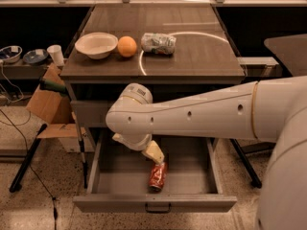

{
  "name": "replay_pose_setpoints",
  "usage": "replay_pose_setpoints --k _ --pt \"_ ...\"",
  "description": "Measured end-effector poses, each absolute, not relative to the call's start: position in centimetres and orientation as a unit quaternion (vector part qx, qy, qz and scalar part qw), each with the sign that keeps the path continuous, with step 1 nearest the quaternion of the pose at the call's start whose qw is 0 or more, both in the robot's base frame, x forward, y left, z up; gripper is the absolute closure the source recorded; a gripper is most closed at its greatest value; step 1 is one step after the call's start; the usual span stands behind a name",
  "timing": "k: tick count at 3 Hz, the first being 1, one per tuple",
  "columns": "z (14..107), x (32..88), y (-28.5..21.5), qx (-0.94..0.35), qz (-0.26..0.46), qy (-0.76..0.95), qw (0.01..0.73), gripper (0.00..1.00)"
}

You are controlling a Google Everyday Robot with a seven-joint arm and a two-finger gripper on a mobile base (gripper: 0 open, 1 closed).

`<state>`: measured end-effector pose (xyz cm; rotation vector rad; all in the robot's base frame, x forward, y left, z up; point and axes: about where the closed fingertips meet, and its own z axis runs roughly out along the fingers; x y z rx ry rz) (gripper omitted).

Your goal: Pick coke can from middle drawer and place on counter

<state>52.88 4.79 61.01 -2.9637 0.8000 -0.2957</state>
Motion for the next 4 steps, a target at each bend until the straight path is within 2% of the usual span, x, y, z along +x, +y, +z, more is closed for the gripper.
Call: replay_pose_setpoints --k 2,4 --pt "54.8 54.6 0.6 -0.957 -0.079 0.281 -0.002 0.00" --pt "48.2 55.0 0.6 -0.963 -0.067 0.262 -0.010 0.00"
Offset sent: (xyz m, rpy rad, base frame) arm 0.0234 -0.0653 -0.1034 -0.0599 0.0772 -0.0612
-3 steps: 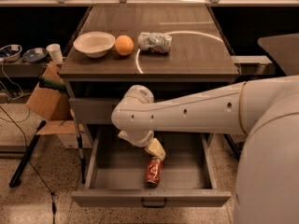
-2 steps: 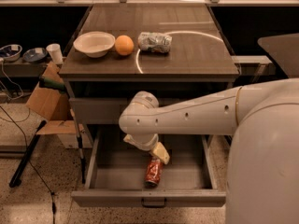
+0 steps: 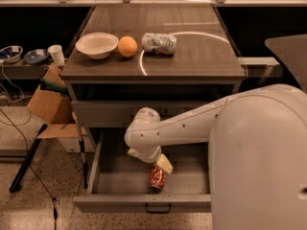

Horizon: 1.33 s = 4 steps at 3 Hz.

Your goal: Pick coke can from middle drawer and place on counter

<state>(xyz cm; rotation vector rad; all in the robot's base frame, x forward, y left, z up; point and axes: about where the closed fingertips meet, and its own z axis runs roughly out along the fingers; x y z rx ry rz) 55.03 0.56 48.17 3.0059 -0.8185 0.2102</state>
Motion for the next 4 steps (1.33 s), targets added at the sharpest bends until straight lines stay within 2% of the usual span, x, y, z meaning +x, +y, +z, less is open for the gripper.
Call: replay_pose_setpoints --k 4 --pt "38.5 55.7 0.7 0.970 0.074 -0.229 -0.014 0.00"
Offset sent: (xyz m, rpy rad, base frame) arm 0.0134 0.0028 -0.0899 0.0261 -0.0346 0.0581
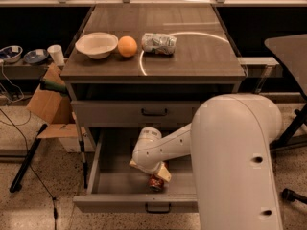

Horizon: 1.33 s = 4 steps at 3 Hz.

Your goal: Pick coke can from middle drawer and place on counter

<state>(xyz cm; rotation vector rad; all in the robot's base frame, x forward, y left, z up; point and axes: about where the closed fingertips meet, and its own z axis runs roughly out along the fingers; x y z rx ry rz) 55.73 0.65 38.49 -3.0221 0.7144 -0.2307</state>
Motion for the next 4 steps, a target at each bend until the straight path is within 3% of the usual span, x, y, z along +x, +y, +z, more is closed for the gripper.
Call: replay_pose_setpoints --k 1,2,4 --pt "37.4 55.7 0.7 -0.972 -0.066 0.223 0.020 0.18" --pt "37.1 55.5 0.4 -0.973 -0.061 0.223 0.027 0.50" --pt "42.5 53.4 -1.7 -0.963 -0.068 0.261 0.023 0.96"
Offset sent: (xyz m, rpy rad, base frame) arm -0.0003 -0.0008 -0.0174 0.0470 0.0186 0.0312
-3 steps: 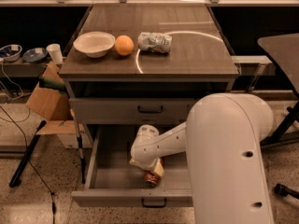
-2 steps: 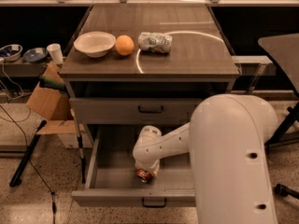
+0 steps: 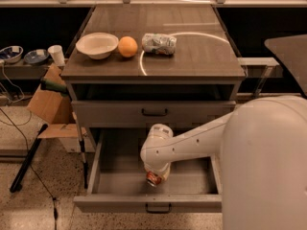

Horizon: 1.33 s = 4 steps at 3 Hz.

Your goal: Pick coke can from middle drawer and place on counter

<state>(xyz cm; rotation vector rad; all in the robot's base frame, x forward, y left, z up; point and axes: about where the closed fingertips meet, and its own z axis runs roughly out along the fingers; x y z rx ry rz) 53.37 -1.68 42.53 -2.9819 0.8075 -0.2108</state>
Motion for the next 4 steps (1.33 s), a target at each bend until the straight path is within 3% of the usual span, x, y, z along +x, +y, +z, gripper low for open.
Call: replay_pose_setpoints --k 2,4 --pt "57.4 50.7 -4.8 -0.956 -0.109 0.273 -0.009 1.00" --pt "70.5 51.6 -7.5 -0.948 -0.147 0.278 -0.044 1.00"
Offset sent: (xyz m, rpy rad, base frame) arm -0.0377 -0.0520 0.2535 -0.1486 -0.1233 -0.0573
